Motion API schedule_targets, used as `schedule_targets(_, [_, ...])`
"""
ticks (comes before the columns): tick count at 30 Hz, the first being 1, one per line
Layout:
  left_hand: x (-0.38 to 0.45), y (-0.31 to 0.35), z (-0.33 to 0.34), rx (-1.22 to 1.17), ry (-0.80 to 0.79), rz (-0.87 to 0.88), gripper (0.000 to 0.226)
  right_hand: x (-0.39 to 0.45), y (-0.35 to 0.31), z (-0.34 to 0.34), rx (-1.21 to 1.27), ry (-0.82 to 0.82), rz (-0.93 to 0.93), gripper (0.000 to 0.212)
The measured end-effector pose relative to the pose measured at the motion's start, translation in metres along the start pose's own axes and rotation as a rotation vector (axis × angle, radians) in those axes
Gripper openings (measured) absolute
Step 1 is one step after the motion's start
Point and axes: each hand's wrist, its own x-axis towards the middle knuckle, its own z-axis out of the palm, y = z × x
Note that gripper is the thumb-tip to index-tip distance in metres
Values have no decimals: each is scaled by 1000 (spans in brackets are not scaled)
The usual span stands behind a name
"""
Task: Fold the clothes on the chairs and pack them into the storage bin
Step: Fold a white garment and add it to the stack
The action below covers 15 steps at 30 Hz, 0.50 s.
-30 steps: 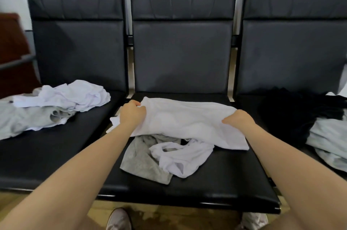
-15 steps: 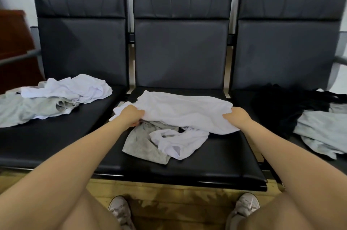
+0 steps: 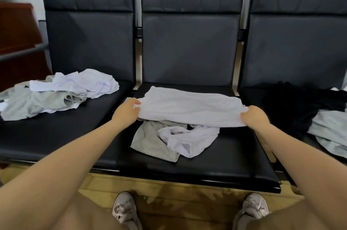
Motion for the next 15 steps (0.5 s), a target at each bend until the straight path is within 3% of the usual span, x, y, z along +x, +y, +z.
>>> schedule_targets(2, [-3, 1, 5, 64, 28, -1, 31, 1, 2, 3, -36, -58, 34, 27])
schedule_targets(5, [-7, 16, 10, 266, 208, 27, 34, 5, 0, 5, 44, -70, 82, 30])
schedule_targets(8, [-3, 41, 11, 232, 305, 82, 30, 12, -6, 3, 234, -42, 169, 38])
schedule_targets(13, [11, 74, 34, 82, 187, 164, 22, 25, -17, 3, 445, -128, 268, 51])
schedule_targets(15, [19, 86, 44, 74, 123, 191, 22, 26, -25, 7, 501, -189, 296, 67])
